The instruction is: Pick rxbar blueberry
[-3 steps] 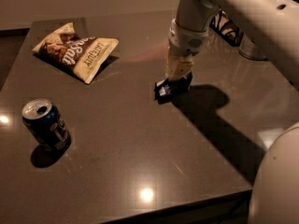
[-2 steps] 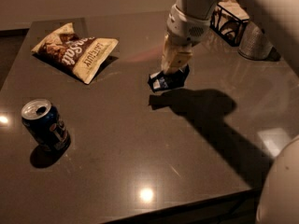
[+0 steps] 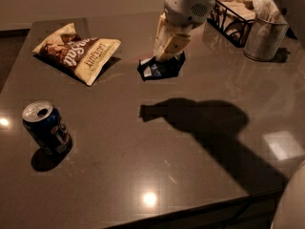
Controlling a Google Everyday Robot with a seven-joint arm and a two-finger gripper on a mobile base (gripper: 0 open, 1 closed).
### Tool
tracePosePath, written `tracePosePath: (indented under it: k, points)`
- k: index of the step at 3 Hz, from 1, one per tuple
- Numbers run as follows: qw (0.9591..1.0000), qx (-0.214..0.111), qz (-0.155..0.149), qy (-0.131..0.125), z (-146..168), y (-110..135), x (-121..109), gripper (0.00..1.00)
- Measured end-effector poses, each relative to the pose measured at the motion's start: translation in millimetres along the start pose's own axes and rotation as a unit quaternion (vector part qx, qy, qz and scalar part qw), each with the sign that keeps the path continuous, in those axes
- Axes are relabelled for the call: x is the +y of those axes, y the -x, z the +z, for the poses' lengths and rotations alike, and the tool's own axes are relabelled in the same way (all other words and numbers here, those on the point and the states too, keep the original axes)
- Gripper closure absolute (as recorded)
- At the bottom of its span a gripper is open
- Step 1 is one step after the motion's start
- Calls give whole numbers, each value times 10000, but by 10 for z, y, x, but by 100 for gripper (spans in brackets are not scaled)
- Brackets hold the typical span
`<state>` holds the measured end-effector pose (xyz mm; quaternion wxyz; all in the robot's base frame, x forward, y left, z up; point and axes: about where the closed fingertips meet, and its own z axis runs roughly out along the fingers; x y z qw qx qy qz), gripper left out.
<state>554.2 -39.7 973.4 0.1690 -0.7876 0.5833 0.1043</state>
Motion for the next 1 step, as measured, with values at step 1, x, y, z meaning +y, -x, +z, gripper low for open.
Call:
tracePosePath:
  k: [1]
  points:
    - [9998,-56,-5,-176,17,31,-102,100]
